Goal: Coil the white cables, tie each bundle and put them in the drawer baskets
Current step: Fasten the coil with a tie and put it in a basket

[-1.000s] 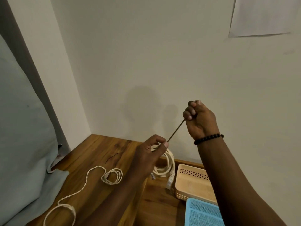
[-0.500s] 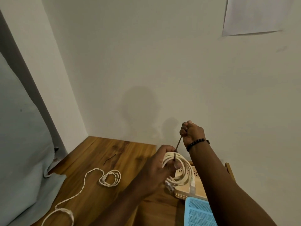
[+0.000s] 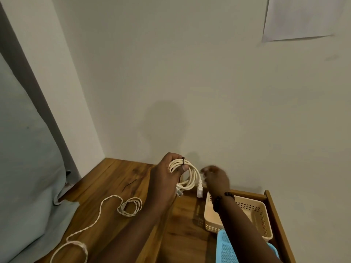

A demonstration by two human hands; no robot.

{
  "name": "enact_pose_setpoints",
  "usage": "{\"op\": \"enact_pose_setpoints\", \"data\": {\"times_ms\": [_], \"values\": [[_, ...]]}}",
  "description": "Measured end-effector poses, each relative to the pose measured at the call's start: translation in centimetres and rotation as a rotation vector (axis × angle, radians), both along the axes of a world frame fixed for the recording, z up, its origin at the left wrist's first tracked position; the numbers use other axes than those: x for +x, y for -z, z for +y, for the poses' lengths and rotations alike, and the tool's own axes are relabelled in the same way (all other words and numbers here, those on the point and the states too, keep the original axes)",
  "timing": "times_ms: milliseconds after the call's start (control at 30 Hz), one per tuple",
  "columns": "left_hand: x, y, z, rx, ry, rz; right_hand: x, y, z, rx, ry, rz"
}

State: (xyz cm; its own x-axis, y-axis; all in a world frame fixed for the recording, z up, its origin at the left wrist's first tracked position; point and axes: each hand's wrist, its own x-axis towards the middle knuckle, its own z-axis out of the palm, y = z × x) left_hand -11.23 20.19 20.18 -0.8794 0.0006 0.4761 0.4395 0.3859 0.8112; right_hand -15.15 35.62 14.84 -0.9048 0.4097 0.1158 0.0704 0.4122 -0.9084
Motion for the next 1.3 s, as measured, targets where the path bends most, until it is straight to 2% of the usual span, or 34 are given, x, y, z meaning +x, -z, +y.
{"op": "enact_pose_setpoints", "data": {"times_ms": [33, 67, 100, 133, 233, 300, 367, 467, 667, 733, 800, 867, 933, 1000, 1067, 1200, 1300], "values": [[-0.3, 0.3, -0.2, 0.010, -0.053, -0.017, 1.2, -1.6, -0.3, -0.091, 0.166, 0.203], [-0.5, 0.5, -0.4, 0.021, -0.104, -0.038, 2.3, -2.8, -0.9, -0.148, 0.233, 0.403], [-0.8, 0.7, -0.6, 0.038, -0.145, -0.063, 3.4, -3.8, -1.4, -0.161, 0.186, 0.531], [-1.0, 0.9, -0.7, 0.058, -0.173, -0.085, 4.7, -4.8, -1.9, -0.118, 0.067, 0.564], [-1.3, 1.2, -1.0, 0.095, -0.188, -0.110, 6.3, -4.8, -3.9, 0.101, -0.263, 0.291], [-1.2, 1.0, -0.9, 0.071, -0.154, -0.097, 6.1, -3.6, -4.7, 0.162, -0.282, 0.176], [-0.8, 0.8, -0.7, 0.034, -0.117, -0.074, 6.1, -3.0, -5.2, 0.178, -0.297, 0.143], [0.0, 0.6, -0.5, 0.025, -0.063, -0.028, 6.3, -3.1, -5.4, 0.108, -0.267, 0.179], [0.8, -1.2, -0.2, 0.010, 0.011, 0.103, 6.6, -4.8, -4.2, -0.125, 0.075, 0.481], [0.9, -1.3, -0.3, -0.028, 0.007, 0.114, 6.0, -6.1, -3.0, -0.128, 0.128, 0.471], [1.0, -1.1, -0.4, -0.053, -0.002, 0.115, 4.5, -7.1, -1.2, -0.126, -0.081, 0.230], [1.0, -0.9, -0.3, -0.085, -0.008, 0.126, 3.0, -7.7, -0.1, -0.215, -0.433, -0.165], [1.1, -0.8, -0.1, -0.102, -0.001, 0.136, 2.3, -7.4, 0.4, -0.359, -0.611, -0.344], [1.2, -0.8, 0.0, -0.112, 0.007, 0.161, 2.0, -7.3, 0.5, -0.463, -0.658, -0.320], [1.1, -0.8, 0.1, -0.135, -0.003, 0.193, 1.8, -7.3, 0.8, -0.480, -0.699, -0.220], [1.1, -0.9, 0.2, -0.164, -0.016, 0.161, 1.7, -7.5, 1.4, -0.388, -0.896, -0.094], [1.0, -0.6, 0.1, -0.166, 0.014, 0.121, 1.6, -7.6, 1.9, -0.224, -0.897, -0.046]]}}
